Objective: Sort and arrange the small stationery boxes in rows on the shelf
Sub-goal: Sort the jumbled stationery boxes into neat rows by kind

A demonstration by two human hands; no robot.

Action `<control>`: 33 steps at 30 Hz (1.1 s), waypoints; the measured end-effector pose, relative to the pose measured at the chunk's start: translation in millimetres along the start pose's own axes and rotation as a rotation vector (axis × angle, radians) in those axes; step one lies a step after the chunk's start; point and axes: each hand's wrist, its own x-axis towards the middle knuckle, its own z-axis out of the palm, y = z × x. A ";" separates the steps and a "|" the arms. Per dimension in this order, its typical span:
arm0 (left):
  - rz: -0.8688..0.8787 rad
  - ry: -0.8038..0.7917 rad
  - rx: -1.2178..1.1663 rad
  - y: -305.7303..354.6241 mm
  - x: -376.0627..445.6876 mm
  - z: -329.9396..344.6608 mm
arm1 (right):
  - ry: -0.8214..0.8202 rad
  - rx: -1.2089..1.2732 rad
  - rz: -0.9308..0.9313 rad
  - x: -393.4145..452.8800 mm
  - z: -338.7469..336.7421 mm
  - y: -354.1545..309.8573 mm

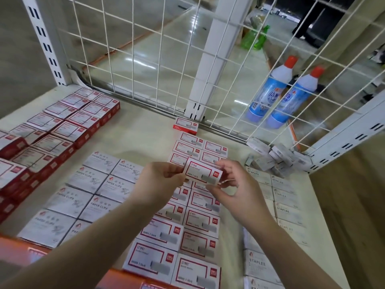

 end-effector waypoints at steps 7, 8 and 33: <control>-0.016 0.022 0.010 -5.5 -2.1 2.3 | -0.027 0.094 0.026 -3.6 2.0 4.9; -0.001 0.023 0.043 -6.2 -2.4 2.4 | -0.021 0.095 0.026 -3.4 2.2 5.9; 0.272 -0.096 0.639 -8.4 18.2 10.5 | 0.067 0.083 0.137 18.6 -4.2 30.0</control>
